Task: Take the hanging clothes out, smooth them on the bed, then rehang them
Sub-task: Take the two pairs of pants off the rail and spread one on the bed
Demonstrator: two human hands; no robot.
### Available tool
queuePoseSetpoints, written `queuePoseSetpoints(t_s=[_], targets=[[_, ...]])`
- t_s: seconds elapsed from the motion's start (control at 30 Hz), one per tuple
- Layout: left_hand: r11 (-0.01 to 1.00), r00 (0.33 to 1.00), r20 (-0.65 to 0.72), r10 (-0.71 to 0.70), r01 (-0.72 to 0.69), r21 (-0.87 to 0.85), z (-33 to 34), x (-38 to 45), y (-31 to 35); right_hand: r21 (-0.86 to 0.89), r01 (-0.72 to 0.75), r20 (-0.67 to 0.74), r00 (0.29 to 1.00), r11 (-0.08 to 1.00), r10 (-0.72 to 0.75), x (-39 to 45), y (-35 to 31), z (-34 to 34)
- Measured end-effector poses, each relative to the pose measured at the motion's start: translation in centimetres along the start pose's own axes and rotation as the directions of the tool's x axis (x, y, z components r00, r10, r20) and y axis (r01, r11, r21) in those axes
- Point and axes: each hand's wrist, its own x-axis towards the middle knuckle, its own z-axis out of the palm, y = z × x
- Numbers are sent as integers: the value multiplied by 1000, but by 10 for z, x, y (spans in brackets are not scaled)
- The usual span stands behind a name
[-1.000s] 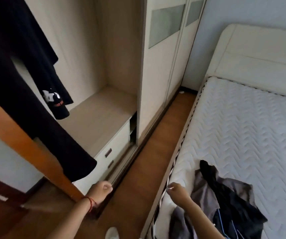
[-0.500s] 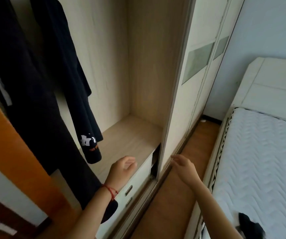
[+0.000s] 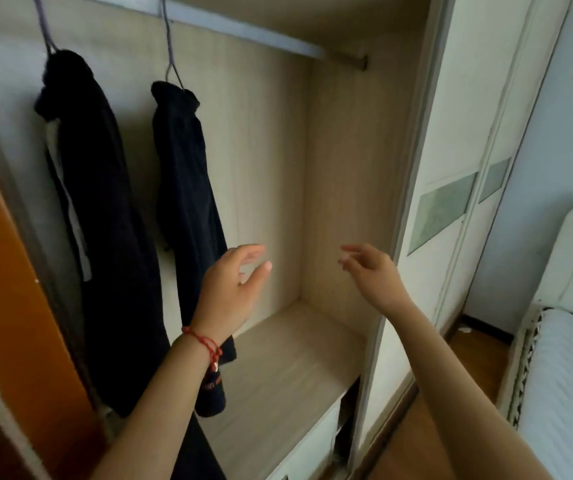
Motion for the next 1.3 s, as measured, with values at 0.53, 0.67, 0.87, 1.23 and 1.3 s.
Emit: queuePoseSetpoints(t_s=[0.53,0.67,0.87,1.23,1.3], targets=[[874,759,-582,292,35,485,-91,93,79,223,331,149,918,917,-368,95,-186,49],[792,642,-729,236,308,528,-105,109,76,252,298,170,923,920,-346,109,-218,65],[732,580,-794,183,458,504,-123,114,82,142,277,210,930,950,-302,124,-247,86],[653,654,-744,-134,624,430,-149,126,99,4,237,306,925,971,-227,141,-257,116],[632,663,-726,-181,644,431,-150,128,96,-36,238,296,930,971,-217,146,-256,117]])
